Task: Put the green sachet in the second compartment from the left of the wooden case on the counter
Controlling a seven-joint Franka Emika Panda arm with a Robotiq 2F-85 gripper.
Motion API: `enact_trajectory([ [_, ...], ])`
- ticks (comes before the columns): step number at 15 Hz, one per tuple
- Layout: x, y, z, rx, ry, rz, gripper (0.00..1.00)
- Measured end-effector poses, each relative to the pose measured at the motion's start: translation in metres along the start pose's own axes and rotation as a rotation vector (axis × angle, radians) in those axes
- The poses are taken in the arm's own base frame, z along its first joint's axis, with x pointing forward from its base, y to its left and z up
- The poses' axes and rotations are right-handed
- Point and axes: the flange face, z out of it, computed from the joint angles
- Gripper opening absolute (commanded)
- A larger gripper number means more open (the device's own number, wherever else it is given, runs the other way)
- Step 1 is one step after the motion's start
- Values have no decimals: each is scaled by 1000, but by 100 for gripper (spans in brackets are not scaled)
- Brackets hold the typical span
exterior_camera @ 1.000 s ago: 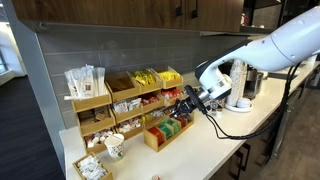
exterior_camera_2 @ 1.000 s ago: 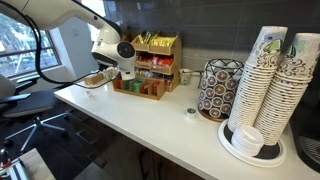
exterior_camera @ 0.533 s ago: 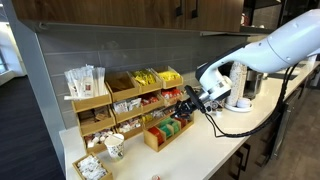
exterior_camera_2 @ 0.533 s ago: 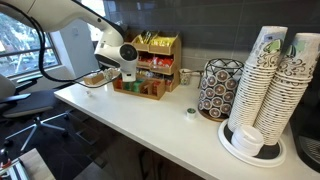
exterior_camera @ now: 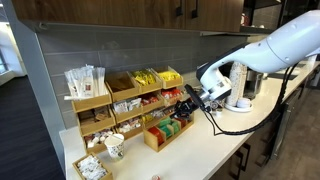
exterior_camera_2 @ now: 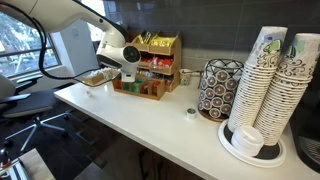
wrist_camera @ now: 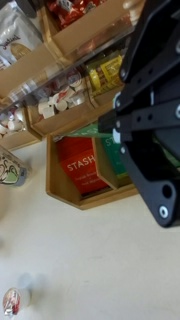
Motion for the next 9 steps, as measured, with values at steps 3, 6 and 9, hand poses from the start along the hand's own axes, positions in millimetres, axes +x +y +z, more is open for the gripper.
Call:
enact_trajectory([
  [3, 4, -1, 3, -7, -4, 30, 0],
  [6, 12, -2, 5, -11, 2, 59, 0],
  [9, 20, -4, 8, -11, 7, 82, 0],
])
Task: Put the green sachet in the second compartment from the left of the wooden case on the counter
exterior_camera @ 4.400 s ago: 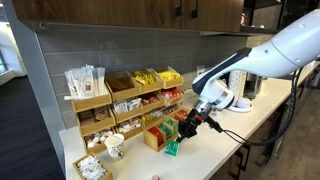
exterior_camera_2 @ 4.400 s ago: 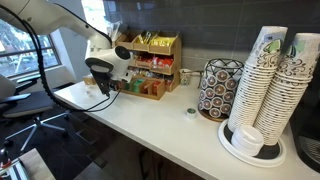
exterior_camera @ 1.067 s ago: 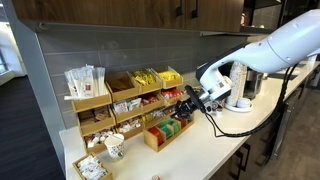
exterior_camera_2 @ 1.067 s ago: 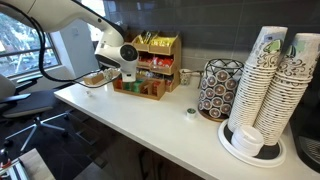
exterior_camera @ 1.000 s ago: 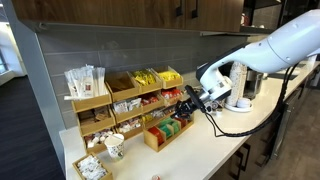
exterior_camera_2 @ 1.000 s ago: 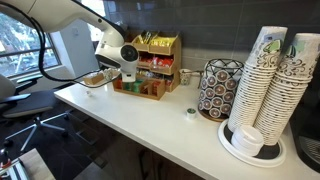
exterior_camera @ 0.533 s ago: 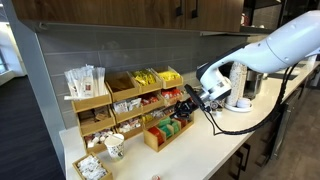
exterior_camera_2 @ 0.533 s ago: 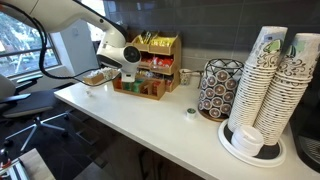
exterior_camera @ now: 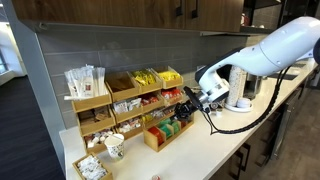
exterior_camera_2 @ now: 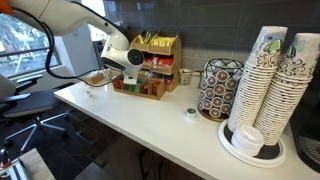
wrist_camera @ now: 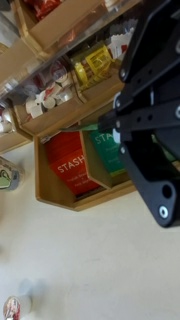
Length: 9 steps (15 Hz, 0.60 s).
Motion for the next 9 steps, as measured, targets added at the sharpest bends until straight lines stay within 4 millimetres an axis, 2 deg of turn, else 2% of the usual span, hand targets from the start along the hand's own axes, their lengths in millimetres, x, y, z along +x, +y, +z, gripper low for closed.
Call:
enact_trajectory([
  [4, 7, -4, 3, 2, 4, 27, 0],
  [9, 6, -10, -2, 12, 4, 21, 0],
])
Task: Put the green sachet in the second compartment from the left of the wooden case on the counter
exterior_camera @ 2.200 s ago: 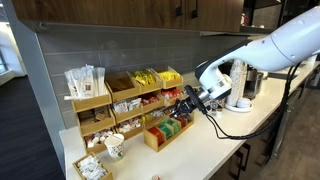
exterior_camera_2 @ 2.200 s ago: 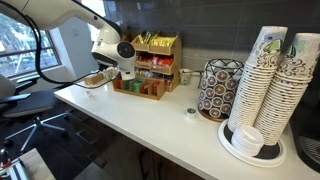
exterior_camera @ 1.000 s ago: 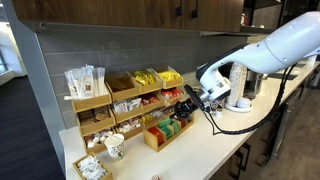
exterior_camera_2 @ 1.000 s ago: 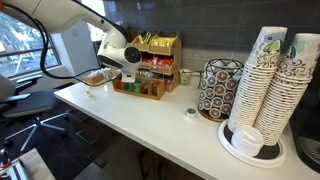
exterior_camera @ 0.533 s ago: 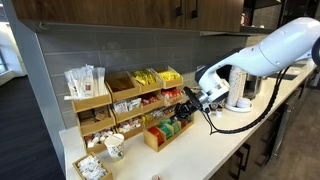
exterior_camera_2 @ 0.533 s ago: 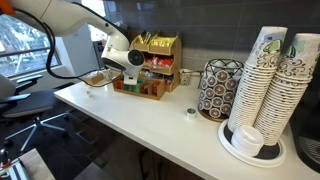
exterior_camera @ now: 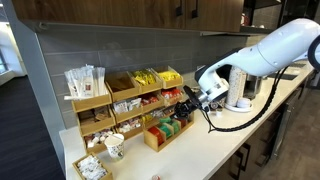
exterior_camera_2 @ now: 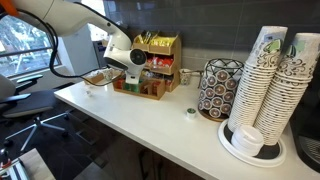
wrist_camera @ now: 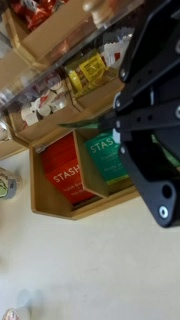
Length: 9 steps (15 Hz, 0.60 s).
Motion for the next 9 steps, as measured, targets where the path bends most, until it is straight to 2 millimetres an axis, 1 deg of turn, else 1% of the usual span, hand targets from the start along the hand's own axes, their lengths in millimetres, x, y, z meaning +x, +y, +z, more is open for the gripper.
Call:
enact_trajectory([
  [3, -2, -1, -2, -11, -25, 5, 0],
  [9, -5, 3, 0, -58, -85, 21, 0],
])
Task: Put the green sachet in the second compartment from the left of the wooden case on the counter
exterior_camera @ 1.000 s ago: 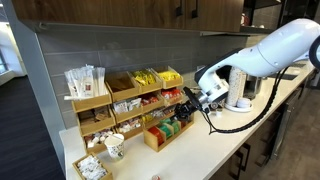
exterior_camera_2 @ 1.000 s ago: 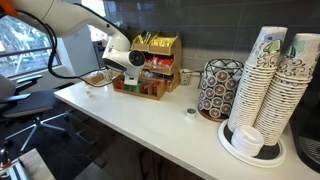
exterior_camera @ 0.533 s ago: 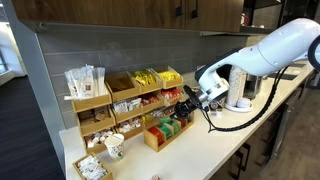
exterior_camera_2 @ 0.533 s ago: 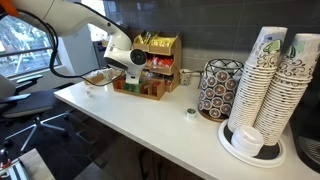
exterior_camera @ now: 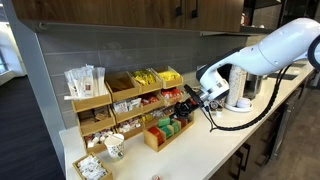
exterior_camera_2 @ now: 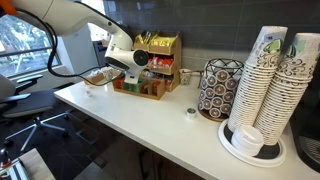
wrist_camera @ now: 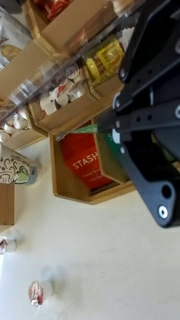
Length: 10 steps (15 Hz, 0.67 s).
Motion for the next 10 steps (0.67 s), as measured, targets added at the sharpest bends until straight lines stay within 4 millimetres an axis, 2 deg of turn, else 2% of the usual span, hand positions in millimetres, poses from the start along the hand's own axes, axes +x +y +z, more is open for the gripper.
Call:
enact_trajectory([
  [10, 12, 4, 3, -22, 2, 57, 0],
])
